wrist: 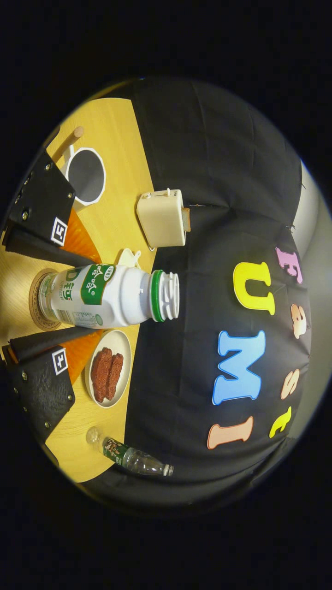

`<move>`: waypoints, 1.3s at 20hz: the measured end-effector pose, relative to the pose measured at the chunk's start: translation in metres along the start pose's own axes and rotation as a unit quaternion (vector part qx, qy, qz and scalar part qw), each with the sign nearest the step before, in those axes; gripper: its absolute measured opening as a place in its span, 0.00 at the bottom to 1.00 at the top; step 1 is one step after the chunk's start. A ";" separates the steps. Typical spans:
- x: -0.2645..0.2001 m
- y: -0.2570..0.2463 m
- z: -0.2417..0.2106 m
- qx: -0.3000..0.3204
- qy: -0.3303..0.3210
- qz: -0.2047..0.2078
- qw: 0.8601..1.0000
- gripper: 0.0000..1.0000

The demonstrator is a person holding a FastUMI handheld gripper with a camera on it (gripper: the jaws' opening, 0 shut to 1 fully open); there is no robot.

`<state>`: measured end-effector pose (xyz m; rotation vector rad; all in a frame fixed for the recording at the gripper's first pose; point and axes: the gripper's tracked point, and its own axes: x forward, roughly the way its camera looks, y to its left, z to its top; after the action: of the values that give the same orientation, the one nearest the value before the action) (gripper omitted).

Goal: Take the bottle from table, then pour the juice into the cup, finally place the bottle on the coaster

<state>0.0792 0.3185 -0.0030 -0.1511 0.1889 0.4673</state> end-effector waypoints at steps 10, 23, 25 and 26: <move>-0.002 -0.006 -0.008 0.037 -0.018 -0.004 0.999 0.66; -0.003 -0.006 -0.008 0.039 -0.042 -0.009 0.998 0.66; -0.002 -0.005 -0.007 0.042 -0.046 -0.011 0.998 0.66; -0.003 -0.005 -0.008 0.042 -0.047 -0.010 0.998 0.66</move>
<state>0.0781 0.3110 -0.0093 -0.0491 0.1147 0.4440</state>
